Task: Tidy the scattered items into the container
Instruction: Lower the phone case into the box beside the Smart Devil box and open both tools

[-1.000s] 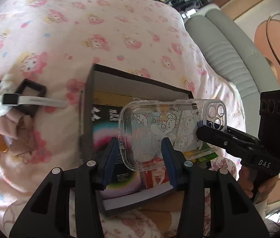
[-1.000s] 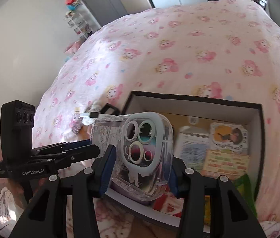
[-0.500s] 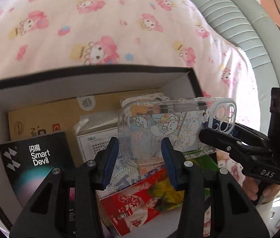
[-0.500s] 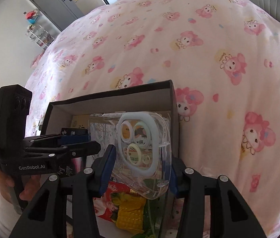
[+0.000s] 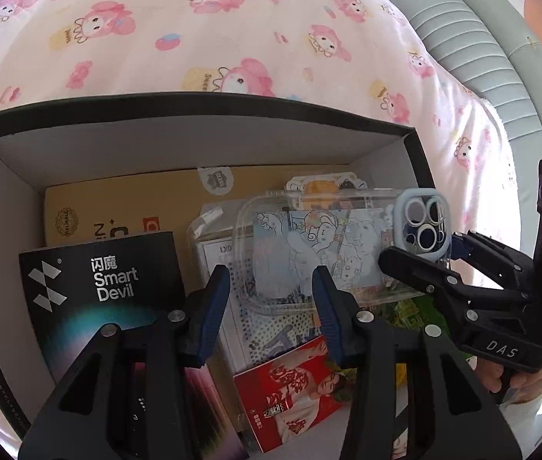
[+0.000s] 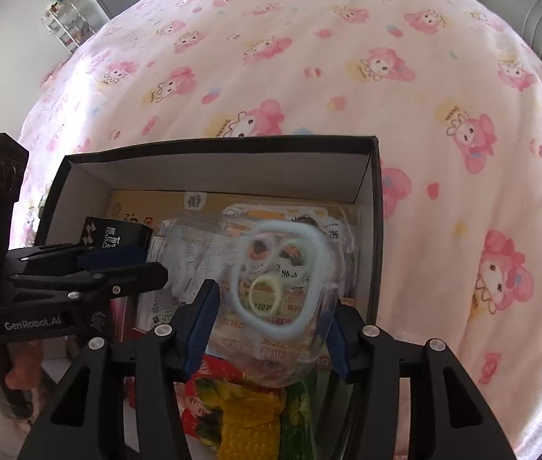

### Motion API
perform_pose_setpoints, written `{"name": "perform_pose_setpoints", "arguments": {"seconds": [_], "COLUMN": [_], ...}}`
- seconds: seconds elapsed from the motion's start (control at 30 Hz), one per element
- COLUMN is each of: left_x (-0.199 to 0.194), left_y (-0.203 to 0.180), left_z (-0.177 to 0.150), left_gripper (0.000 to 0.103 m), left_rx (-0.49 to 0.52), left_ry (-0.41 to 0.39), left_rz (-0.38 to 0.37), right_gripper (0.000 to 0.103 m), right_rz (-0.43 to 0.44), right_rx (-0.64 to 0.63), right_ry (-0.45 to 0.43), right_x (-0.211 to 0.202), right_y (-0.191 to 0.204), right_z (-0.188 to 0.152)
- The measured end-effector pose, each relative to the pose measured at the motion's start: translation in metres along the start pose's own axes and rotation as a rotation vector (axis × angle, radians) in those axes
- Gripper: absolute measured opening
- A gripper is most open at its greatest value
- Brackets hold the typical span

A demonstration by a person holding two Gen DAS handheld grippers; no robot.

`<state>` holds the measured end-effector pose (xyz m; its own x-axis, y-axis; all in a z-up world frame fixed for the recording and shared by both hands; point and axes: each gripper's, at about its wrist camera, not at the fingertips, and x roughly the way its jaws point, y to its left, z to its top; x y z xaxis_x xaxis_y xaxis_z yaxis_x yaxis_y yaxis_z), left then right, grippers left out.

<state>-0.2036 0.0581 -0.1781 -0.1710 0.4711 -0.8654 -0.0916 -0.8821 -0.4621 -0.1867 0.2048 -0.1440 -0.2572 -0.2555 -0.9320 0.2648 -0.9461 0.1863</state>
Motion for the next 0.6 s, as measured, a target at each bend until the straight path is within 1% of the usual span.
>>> {"name": "perform_pose_setpoints", "arguments": {"seconds": [0.1,0.2,0.27,0.33,0.37,0.4,0.43,0.5,0.57,0.6], "left_x": [-0.003,-0.012,-0.019,-0.020,-0.021,-0.021,-0.021,-0.024,-0.022,-0.018], "left_y": [-0.004,0.000,0.003,0.005,0.007,0.007,0.006,0.008,0.008,0.006], "left_z": [-0.002,-0.005,-0.007,-0.009,-0.011,-0.012,-0.013,-0.016,-0.016,-0.014], "left_gripper": [0.044,0.045,0.045,0.045,0.045,0.044,0.045,0.045,0.044,0.045], "left_rx": [0.026,0.022,0.016,0.015,0.017,0.018,0.019,0.023,0.030,0.026], "left_ry": [-0.019,-0.059,-0.087,-0.090,-0.088,-0.087,-0.079,-0.071,-0.058,-0.049], "left_rz": [0.015,0.047,0.096,0.170,0.192,0.182,0.159,0.126,0.111,0.100], "right_gripper": [0.047,0.047,0.047,0.047,0.045,0.043,0.042,0.042,0.042,0.042], "right_rz": [-0.020,-0.015,0.002,-0.029,-0.057,-0.078,-0.074,-0.010,0.075,0.104], "right_rx": [0.023,0.022,0.032,0.012,-0.007,-0.029,-0.046,-0.052,-0.038,-0.030], "right_ry": [-0.024,-0.096,-0.150,-0.182,-0.185,-0.182,-0.170,-0.128,-0.056,-0.022], "right_x": [-0.009,-0.032,-0.050,-0.062,-0.064,-0.065,-0.064,-0.059,-0.046,-0.038], "right_y": [0.000,0.001,0.000,0.003,0.006,0.010,0.013,0.016,0.018,0.019], "right_z": [-0.001,-0.005,-0.009,-0.013,-0.014,-0.016,-0.018,-0.020,-0.022,-0.023]}}
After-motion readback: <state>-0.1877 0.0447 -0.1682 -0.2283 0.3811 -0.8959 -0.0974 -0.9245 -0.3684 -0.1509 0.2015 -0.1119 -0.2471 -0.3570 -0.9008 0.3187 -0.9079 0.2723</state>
